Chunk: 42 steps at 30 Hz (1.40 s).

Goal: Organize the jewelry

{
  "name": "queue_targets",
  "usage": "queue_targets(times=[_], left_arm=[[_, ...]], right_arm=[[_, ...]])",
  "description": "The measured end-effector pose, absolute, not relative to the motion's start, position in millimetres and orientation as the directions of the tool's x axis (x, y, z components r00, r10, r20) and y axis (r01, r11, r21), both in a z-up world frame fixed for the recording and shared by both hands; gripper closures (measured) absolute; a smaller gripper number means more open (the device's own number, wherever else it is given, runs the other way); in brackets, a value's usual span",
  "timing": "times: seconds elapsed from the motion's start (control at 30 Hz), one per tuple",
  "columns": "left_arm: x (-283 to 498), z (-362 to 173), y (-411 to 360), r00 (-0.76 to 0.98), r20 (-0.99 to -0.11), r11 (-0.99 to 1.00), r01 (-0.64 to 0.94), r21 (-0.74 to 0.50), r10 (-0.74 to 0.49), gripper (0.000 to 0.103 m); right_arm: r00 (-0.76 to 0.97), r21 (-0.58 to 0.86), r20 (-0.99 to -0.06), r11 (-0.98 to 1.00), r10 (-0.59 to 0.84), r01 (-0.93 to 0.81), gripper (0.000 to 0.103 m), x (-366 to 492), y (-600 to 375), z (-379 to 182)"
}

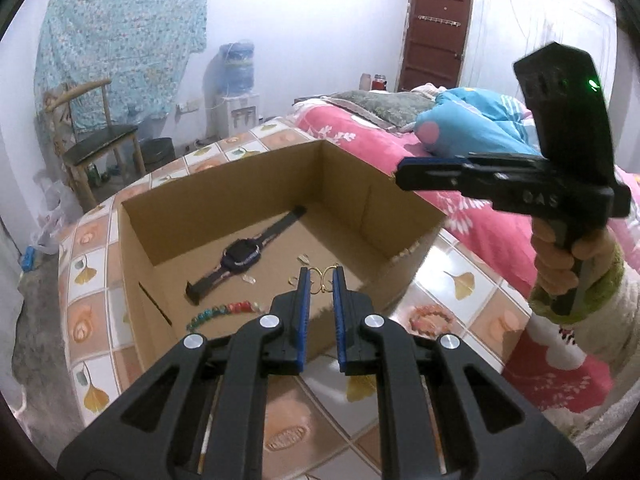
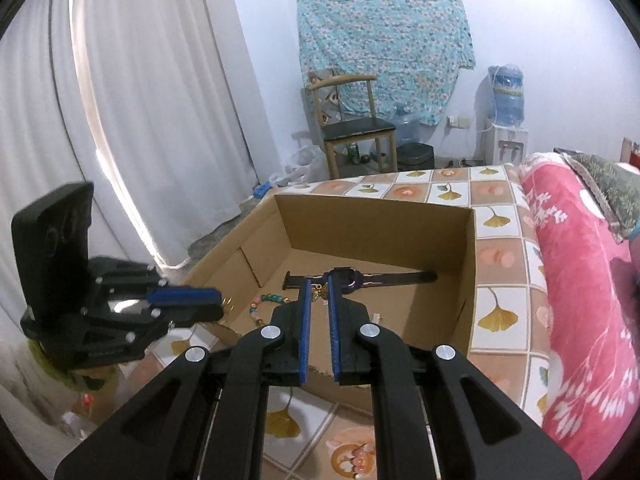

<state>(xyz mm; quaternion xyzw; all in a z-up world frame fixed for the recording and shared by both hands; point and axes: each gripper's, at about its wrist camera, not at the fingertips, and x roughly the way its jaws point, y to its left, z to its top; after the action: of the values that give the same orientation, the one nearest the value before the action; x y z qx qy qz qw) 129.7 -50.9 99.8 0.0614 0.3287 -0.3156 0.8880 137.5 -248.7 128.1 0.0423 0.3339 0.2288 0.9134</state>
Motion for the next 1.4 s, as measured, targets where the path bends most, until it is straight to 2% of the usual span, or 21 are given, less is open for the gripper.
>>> queue_targets(times=[0.17, 0.33, 0.47, 0.7, 0.73, 0.8, 1.0, 1.17, 1.4], left_arm=[[93, 84, -53, 0.509, -0.623, 0.729, 0.667, -0.150, -0.594, 0.092], [85, 40, -67, 0.429, -0.700, 0.731, 0.655, -0.195, -0.571, 0.092], [90, 26, -66, 0.411, -0.713, 0.736, 0.641, -0.217, -0.568, 0.092], [80, 19, -64, 0.373, -0.737, 0.715, 0.667, -0.209, -0.564, 0.092], [77, 16, -68, 0.364, -0.744, 0.709, 0.675, -0.204, -0.561, 0.092], [71, 9, -74, 0.356, -0.762, 0.705, 0.686, -0.179, -0.540, 0.083], [59, -9, -90, 0.374, -0.809, 0.680, 0.732, -0.043, -0.454, 0.074], [64, -15, -97, 0.373, -0.832, 0.666, 0.746, 0.004, -0.412, 0.074], [68, -19, -100, 0.348, -0.851, 0.676, 0.736, -0.011, -0.394, 0.075]], right_arm=[[0.671, 0.269, -0.562, 0.874, 0.484, -0.405, 0.094, 113, -251, 123], [0.635, 0.297, -0.600, 0.873, 0.485, -0.387, 0.094, 90, -250, 95], [0.605, 0.323, -0.637, 0.878, 0.478, -0.354, 0.094, 82, -253, 74], [0.594, 0.382, -0.647, 0.877, 0.478, -0.290, 0.094, 72, -271, 58], [0.590, 0.387, -0.650, 0.877, 0.479, -0.286, 0.094, 71, -271, 55], [0.573, 0.398, -0.663, 0.875, 0.482, -0.275, 0.094, 68, -271, 46], [0.506, 0.422, -0.711, 0.872, 0.488, -0.247, 0.094, 56, -264, 15], [0.480, 0.443, -0.727, 0.869, 0.491, -0.218, 0.094, 51, -265, -3], [0.478, 0.442, -0.728, 0.870, 0.491, -0.220, 0.094, 49, -263, -6]])
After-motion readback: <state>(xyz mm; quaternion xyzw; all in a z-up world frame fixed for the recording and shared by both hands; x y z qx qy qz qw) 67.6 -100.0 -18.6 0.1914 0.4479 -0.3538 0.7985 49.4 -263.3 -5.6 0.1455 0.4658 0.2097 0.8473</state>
